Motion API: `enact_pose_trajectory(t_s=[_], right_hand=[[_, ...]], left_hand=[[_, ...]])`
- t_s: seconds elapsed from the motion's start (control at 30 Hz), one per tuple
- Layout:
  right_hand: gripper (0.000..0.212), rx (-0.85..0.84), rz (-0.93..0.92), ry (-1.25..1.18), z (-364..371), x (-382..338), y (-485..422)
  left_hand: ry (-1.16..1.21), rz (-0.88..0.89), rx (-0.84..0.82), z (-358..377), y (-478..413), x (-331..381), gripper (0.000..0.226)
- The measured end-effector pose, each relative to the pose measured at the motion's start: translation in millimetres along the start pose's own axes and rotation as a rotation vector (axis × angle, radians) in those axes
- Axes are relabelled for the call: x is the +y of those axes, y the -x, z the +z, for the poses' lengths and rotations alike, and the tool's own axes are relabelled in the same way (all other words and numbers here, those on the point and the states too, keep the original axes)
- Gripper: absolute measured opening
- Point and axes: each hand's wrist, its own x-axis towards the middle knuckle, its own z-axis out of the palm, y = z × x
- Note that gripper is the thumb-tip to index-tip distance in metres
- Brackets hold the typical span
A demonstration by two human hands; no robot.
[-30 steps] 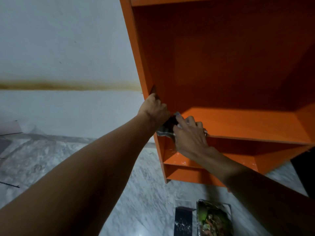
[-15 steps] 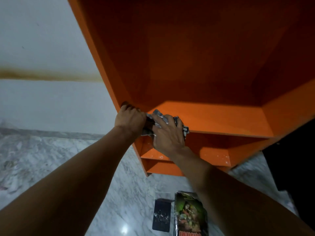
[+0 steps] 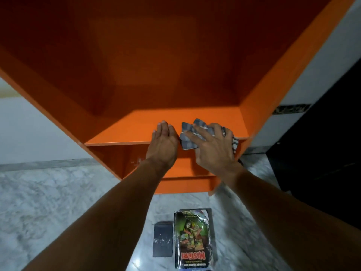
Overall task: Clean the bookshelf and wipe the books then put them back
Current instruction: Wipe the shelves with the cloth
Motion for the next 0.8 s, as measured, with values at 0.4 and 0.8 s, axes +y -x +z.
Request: enact_pose_trajectory(t_s=[0.4,0.8], right_hand=[[0.045,-0.067,0.157,0.162,-25,72,29],[0.032,-0.412,0.205,0.399,-50,54,6]], left_hand=[[-0.104,0.062,-0.041,5,-29,75,0.059],[-0.1,0.052,-0.057,9,-34,74,0.056]])
